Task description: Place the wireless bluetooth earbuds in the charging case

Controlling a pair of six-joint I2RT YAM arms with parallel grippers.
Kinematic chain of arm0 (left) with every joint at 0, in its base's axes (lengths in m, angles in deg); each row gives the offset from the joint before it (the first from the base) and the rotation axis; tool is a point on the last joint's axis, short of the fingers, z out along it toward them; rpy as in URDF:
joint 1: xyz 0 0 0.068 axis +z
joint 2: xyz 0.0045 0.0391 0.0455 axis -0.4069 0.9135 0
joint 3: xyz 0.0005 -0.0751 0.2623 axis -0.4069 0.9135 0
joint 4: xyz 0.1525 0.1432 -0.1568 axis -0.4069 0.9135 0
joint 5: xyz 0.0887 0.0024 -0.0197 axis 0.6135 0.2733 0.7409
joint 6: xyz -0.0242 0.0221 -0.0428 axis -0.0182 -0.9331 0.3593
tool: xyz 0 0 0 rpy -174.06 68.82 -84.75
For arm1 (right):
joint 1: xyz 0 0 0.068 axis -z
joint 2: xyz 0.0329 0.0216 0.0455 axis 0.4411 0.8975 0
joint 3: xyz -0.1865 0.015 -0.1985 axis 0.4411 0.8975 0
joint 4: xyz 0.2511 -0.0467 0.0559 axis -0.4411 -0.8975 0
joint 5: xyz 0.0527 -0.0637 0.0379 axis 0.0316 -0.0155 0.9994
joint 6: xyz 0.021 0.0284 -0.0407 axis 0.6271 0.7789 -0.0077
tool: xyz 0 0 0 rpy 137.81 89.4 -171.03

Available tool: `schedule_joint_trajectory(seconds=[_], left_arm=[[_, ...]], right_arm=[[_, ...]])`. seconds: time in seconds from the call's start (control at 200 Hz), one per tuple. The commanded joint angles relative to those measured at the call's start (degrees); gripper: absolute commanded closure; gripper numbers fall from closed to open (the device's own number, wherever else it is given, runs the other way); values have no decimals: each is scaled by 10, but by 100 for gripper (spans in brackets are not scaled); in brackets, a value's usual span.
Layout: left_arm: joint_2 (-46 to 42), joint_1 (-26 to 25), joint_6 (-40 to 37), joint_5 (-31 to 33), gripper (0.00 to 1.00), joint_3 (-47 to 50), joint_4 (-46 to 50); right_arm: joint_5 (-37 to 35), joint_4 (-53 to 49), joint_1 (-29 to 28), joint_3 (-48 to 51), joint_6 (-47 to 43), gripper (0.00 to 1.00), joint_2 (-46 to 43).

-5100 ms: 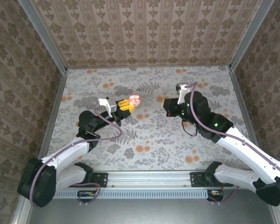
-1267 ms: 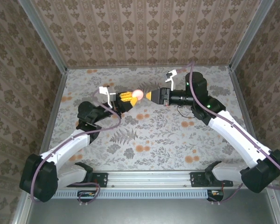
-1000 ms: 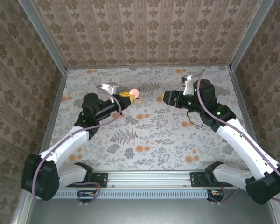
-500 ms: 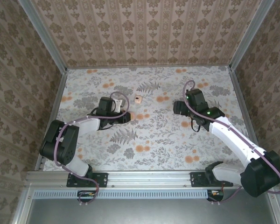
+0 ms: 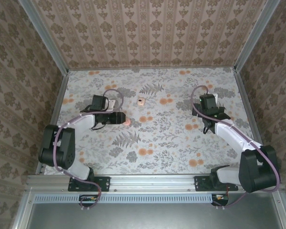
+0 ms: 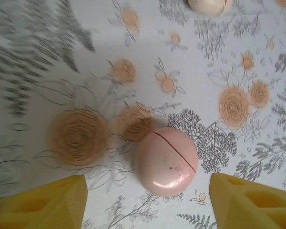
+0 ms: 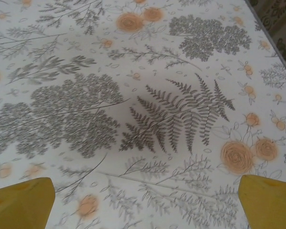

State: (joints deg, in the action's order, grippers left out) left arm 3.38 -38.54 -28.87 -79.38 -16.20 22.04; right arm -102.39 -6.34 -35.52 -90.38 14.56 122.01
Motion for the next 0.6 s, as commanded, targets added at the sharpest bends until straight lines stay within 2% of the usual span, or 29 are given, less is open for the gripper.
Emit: schedule_joint_trajectory(seconds=[0.0, 0.055, 0.135, 0.255, 0.315, 0.395, 0.44, 0.51, 0.545, 0.595], left_arm=[[-58, 15, -79, 107, 17, -29, 49], [-74, 21, -99, 165, 1, -18, 17], [-95, 33, -145, 207, 0, 12, -61], [-96, 49, -199, 236, 0, 73, -214], [-86, 66, -186, 233, 0, 97, -279], [-74, 84, -193, 227, 0, 134, -361], [-72, 93, -186, 228, 0, 156, -399], [-70, 124, -164, 189, 0, 187, -445], [-65, 135, -155, 178, 0, 217, -507], [-48, 148, -143, 165, 0, 265, -605]], right_arm=[[12, 191, 14, 71, -83, 0, 11], [35, 291, 29, 109, -97, 0, 23], [64, 378, 56, 136, -91, 0, 45], [95, 434, 78, 146, -83, 0, 58], [119, 478, 86, 160, -71, 0, 61], [125, 538, 85, 174, -75, 0, 108], [141, 541, 83, 173, -84, 0, 117], [159, 587, 82, 186, -92, 0, 143], [165, 613, 82, 196, -94, 0, 149], [162, 601, 83, 193, -91, 0, 143]])
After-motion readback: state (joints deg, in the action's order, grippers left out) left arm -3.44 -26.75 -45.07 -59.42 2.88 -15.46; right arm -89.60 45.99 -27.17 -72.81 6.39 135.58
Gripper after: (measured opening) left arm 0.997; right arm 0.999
